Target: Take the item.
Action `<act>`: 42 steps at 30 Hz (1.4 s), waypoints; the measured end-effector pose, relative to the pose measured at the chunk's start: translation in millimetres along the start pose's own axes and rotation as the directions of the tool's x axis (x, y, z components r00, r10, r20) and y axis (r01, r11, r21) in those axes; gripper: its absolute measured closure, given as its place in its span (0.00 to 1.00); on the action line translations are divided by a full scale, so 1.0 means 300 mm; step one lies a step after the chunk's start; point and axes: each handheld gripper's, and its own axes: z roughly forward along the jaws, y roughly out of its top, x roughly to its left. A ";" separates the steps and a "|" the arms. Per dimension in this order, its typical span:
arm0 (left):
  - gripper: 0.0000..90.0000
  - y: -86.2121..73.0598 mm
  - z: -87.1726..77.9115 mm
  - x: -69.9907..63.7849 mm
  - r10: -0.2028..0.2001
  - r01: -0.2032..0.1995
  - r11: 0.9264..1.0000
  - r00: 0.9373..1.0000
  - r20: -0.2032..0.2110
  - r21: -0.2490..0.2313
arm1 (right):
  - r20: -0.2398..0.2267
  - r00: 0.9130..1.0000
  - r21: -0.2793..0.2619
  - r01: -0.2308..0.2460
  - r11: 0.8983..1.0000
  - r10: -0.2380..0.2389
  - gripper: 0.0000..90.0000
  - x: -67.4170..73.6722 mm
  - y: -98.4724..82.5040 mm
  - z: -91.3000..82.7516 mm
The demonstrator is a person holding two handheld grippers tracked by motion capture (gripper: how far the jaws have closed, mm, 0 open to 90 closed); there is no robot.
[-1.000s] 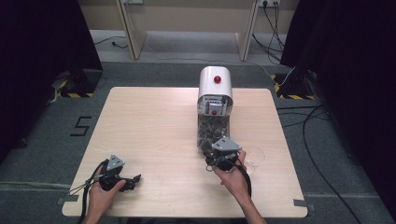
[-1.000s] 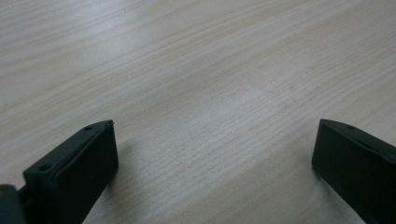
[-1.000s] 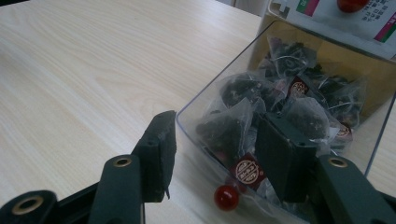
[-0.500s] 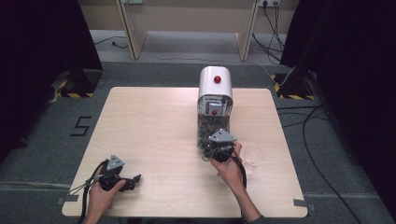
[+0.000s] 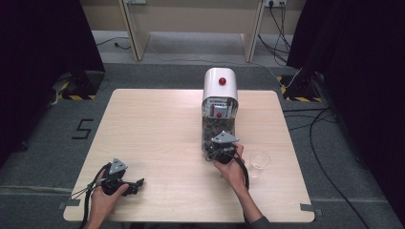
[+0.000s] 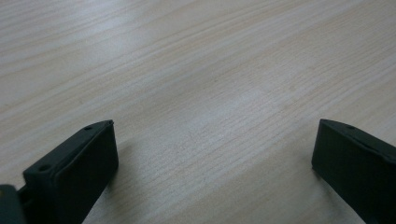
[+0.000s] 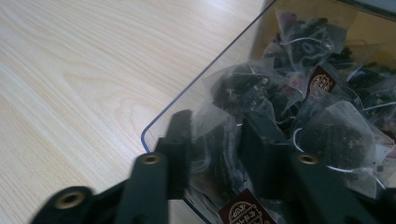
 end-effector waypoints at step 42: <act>0.00 0.000 0.000 0.000 0.000 0.000 1.000 1.000 0.000 0.000 | 0.008 1.000 -0.292 0.009 0.956 -0.007 1.00 -0.036 0.092 -0.213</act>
